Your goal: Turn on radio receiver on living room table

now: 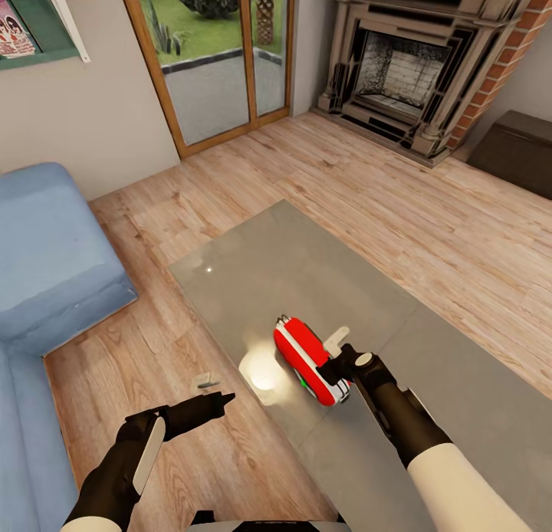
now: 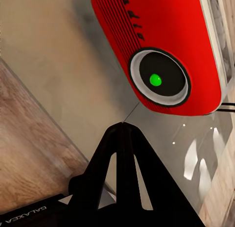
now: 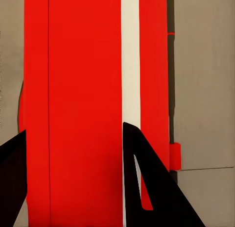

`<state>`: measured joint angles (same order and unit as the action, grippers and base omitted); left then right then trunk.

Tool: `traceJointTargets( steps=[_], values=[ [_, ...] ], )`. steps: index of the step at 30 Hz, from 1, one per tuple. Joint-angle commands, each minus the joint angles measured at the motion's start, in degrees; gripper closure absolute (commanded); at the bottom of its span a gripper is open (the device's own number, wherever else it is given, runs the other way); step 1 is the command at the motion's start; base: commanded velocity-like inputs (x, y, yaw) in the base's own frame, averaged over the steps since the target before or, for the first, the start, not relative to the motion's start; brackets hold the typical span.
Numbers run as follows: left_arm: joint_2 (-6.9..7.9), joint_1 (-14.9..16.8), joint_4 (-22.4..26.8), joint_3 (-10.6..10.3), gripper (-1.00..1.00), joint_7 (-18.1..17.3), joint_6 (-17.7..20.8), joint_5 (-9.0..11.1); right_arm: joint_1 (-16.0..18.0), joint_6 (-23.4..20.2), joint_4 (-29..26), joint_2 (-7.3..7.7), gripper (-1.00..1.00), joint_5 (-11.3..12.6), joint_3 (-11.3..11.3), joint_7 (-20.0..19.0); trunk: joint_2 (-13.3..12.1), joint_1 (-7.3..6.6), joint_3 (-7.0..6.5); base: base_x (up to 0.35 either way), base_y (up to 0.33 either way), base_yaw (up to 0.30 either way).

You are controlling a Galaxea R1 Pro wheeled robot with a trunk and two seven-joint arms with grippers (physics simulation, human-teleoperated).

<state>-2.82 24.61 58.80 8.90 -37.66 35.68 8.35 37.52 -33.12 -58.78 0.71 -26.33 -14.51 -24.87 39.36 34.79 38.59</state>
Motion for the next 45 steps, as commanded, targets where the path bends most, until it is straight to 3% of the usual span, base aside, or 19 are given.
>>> traceJointTargets(
  steps=[1, 24, 31, 44, 45],
  values=[
    [0.0, 0.0, 0.0, 0.0, 1.0, -0.02, 0.0, 0.0, 0.01, 0.12, 0.02, 0.0, 1.0, 0.14, 0.0, 0.0, 0.0, 0.0, 0.0, 0.0, 0.0, 0.0],
    [-0.07, 0.0, 0.0, -0.02, 1.0, 0.04, 0.0, 0.0, 0.01, 1.86, 0.16, 0.04, 1.0, 0.16, -0.08, -0.01, 0.0, 0.0, 0.0, 0.0, 0.0, 0.0],
    [-0.08, 0.0, 0.0, -0.03, 1.0, 0.04, 0.01, 0.0, 0.01, 2.02, 3.8, 0.0, 1.0, 0.08, -0.15, 0.0, 0.0, 0.0, 0.0, 0.0, 0.0, 0.0],
    [-0.03, 0.0, 0.0, -0.03, 1.0, 0.04, 0.0, 0.0, 0.01, 2.09, 4.2, 0.0, 1.0, -0.12, -0.11, 0.0, 0.0, 0.0, 0.0, 0.0, 0.0, 0.0],
    [-0.05, 0.0, 0.0, -0.03, 1.0, 0.04, 0.0, 0.0, 0.01, 2.1, 4.2, 0.0, -1.0, -0.12, -0.1, 0.0, 0.0, 0.0, 0.0, 0.0, 0.0, 0.0]
  ],
)
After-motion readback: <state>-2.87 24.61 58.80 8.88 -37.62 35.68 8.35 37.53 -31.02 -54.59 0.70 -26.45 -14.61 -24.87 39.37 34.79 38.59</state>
